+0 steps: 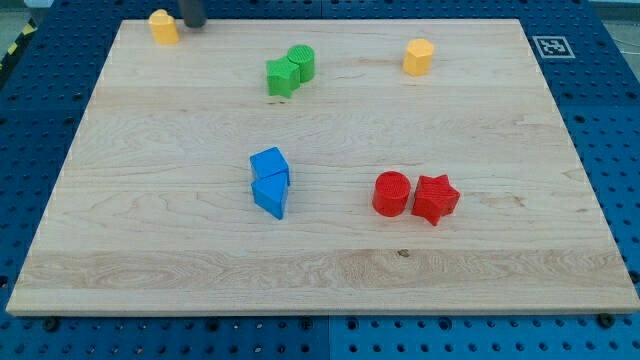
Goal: Move the yellow hexagon slightly to the left
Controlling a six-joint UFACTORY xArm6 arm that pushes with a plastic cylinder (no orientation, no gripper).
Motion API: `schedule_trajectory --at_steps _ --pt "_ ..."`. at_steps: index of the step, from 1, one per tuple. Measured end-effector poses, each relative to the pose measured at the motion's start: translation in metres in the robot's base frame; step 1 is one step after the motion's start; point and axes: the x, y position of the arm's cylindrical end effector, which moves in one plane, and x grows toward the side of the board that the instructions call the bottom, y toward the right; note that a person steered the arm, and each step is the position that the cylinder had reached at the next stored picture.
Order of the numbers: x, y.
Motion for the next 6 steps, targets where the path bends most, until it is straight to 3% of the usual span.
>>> schedule_trajectory --at_steps 3,6 --pt "0.001 0.097" --pt "0.064 0.176"
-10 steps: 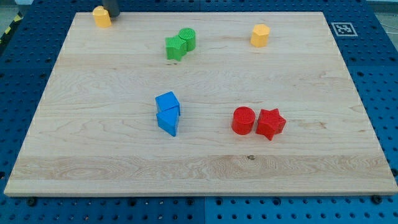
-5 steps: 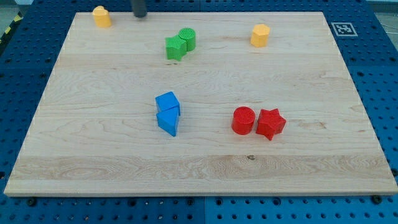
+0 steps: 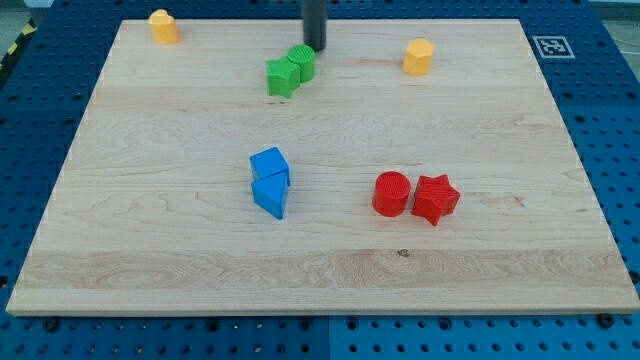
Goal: Move the yellow hexagon slightly to the left
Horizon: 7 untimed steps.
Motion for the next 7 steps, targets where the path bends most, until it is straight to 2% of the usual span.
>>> schedule_trajectory --at_steps 2,3,4,7 --pt "0.053 0.071" --pt "0.070 0.113" --pt "0.071 0.179" --pt "0.071 0.195"
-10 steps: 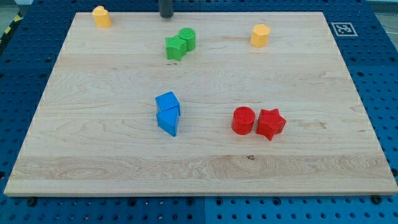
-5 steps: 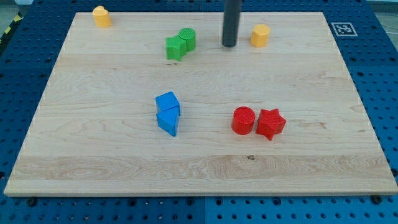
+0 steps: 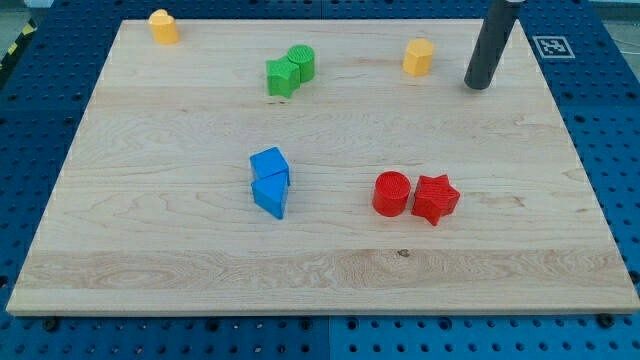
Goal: Move the yellow hexagon slightly to the left
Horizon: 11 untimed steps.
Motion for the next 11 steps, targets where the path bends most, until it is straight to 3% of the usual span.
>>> schedule_trajectory --at_steps 9,11 --pt "-0.012 0.007" --pt "-0.041 -0.019"
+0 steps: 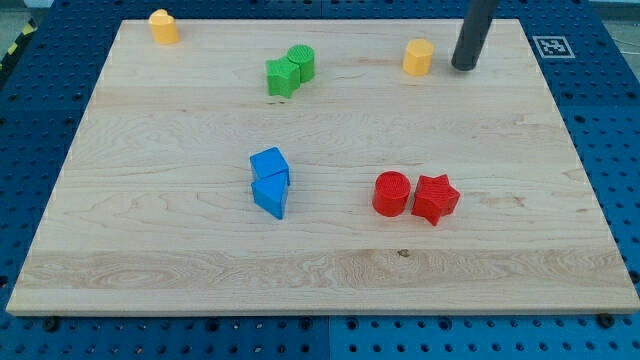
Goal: Move the yellow hexagon slightly to the left
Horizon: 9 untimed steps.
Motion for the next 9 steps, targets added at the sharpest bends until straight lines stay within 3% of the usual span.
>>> schedule_trajectory --at_steps 5,9 --pt "0.015 -0.066" --pt "0.015 -0.072"
